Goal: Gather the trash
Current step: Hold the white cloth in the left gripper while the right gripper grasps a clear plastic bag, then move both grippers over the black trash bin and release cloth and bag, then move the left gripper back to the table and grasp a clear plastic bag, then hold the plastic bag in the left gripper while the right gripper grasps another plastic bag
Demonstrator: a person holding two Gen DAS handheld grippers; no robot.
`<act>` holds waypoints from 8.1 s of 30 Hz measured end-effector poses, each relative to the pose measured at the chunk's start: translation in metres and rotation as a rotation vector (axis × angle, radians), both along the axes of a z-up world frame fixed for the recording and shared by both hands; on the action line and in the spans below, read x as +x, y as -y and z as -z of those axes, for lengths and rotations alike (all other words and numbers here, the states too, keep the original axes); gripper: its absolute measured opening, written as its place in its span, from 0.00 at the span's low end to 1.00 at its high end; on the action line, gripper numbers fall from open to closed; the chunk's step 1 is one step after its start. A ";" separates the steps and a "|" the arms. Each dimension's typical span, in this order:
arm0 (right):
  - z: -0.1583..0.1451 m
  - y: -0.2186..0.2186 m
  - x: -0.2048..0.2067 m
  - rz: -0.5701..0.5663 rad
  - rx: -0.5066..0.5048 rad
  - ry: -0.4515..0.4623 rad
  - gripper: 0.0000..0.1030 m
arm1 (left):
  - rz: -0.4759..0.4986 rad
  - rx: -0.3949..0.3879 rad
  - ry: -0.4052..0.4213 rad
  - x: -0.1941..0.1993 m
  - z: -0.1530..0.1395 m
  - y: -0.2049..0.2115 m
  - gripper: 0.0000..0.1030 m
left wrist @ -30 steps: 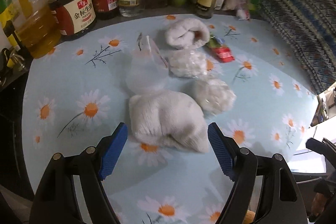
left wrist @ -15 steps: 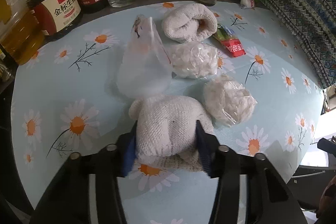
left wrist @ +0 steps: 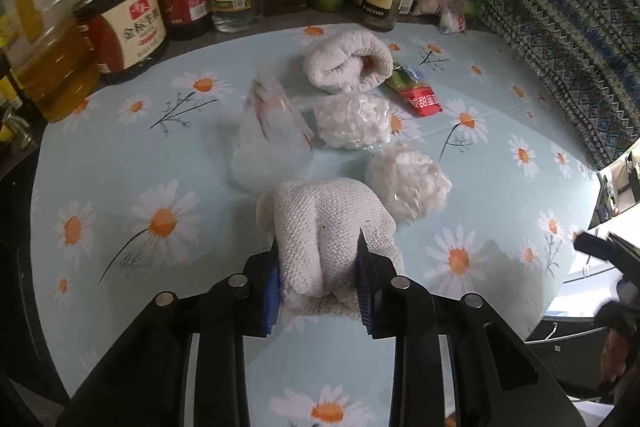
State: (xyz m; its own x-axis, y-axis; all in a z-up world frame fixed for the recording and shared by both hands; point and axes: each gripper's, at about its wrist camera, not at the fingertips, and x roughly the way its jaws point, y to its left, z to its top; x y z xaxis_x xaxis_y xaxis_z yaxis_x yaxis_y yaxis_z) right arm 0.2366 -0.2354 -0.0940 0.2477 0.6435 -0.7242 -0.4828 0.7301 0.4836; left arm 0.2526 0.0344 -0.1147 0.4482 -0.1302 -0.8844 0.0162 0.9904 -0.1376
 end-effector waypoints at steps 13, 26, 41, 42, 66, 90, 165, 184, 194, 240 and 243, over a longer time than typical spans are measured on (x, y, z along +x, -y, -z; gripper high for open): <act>0.007 -0.075 0.044 -0.100 -0.116 0.075 0.89 | -0.109 -0.060 0.042 -0.081 -0.017 -0.029 0.28; 0.055 -0.131 0.088 -0.107 -0.210 0.030 0.82 | -0.220 -0.118 0.059 -0.164 -0.026 -0.037 0.28; 0.054 -0.143 0.086 -0.100 -0.248 0.071 0.50 | -0.240 -0.125 0.044 -0.183 -0.021 -0.042 0.28; 0.051 -0.141 0.085 -0.100 -0.243 0.071 0.50 | -0.240 -0.126 0.044 -0.183 -0.022 -0.042 0.28; 0.001 -0.109 -0.073 -0.324 -0.052 0.085 0.50 | -0.207 -0.196 0.025 -0.221 -0.008 -0.033 0.28; 0.123 -0.116 -0.189 -0.554 -0.213 -0.150 0.50 | -0.236 -0.271 -0.259 -0.288 0.108 -0.014 0.29; -0.026 0.008 -0.055 -0.015 0.058 0.129 0.87 | -0.016 0.042 0.073 0.012 -0.034 -0.006 0.81; -0.006 0.024 -0.048 0.042 0.018 0.078 0.87 | -0.006 0.144 -0.014 0.082 0.033 -0.018 0.54; -0.004 0.021 -0.044 0.031 0.003 0.080 0.87 | 0.001 0.147 0.013 0.075 0.026 -0.020 0.52; 0.067 -0.186 0.144 -0.097 -0.270 0.095 0.57 | -0.211 -0.016 0.098 -0.170 -0.036 -0.036 0.52; 0.066 -0.186 0.142 -0.099 -0.271 0.106 0.56 | -0.217 -0.015 0.093 -0.172 -0.035 -0.038 0.52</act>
State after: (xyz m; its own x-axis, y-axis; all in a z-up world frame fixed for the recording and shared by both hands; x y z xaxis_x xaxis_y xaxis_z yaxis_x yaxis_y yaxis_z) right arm 0.3783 -0.0491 -0.1599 0.2770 0.4548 -0.8464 -0.5951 0.7728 0.2205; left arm 0.0803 0.0729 -0.0795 0.5467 -0.0353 -0.8366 -0.1832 0.9699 -0.1606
